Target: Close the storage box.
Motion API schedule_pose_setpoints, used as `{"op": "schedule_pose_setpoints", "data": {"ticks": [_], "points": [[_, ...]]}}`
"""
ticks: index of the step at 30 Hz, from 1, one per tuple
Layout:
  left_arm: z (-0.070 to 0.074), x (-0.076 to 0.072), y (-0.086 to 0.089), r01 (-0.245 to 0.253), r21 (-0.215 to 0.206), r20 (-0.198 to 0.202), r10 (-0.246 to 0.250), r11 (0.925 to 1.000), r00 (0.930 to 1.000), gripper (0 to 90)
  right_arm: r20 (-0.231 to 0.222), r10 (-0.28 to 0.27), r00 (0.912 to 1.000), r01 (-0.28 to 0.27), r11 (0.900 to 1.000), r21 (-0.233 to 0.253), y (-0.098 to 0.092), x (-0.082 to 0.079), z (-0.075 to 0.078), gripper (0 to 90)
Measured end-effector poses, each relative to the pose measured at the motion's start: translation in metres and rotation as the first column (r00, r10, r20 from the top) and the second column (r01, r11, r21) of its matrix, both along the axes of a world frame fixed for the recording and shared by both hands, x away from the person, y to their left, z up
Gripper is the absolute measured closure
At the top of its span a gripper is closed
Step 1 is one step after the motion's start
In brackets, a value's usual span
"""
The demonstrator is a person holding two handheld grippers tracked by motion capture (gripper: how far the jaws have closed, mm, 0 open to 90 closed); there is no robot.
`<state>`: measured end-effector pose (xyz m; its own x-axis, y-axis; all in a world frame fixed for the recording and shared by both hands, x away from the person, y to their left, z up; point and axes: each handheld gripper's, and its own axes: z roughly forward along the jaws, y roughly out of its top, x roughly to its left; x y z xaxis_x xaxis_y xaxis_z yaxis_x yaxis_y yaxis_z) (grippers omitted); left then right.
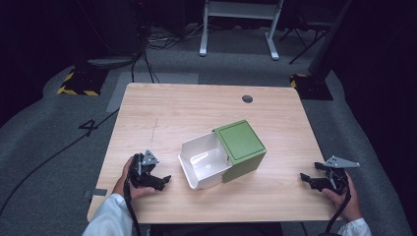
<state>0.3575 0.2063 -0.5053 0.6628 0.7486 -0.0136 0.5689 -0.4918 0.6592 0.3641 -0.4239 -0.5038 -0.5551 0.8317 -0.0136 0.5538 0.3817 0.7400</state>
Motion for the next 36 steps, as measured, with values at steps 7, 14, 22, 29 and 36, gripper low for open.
{"op": "schedule_pose_setpoints", "data": {"ticks": [7, 14, 22, 29, 36], "points": [[0.004, 0.001, -0.003, -0.02, 0.025, -0.026, 0.021, 0.9995, 0.9995, 4.7, 0.001, 0.0, 1.0, 0.0, 1.0, -0.001, 0.0, 0.0, 0.0, 15.7], [0.017, -0.004, -0.008, -0.013, -0.036, 0.002, 0.013, 0.9993, 0.9999, 20.7, -0.003, 0.001, 1.0, -0.001, 1.0, 0.002, 0.0, 0.0, 0.0, 15.7], [0.036, -0.003, -0.018, -0.019, -0.1, 0.056, 0.025, 0.9948, 0.9981, 25.0, -0.004, 0.0, 1.0, 0.0, 1.0, 0.003, 0.0, 0.0, 0.0, 15.7], [0.042, -0.004, -0.027, -0.014, -0.125, 0.08, 0.024, 0.992, 0.9965, 24.2, -0.003, 0.001, 1.0, -0.001, 1.0, 0.002, 0.0, 0.0, 0.0, 15.7], [0.039, 0.001, -0.028, -0.001, -0.168, 0.049, 0.009, 0.9858, 0.9988, 22.5, -0.003, 0.0, 1.0, 0.0, 1.0, 0.003, 0.0, 0.0, 0.0, 15.7]]}}
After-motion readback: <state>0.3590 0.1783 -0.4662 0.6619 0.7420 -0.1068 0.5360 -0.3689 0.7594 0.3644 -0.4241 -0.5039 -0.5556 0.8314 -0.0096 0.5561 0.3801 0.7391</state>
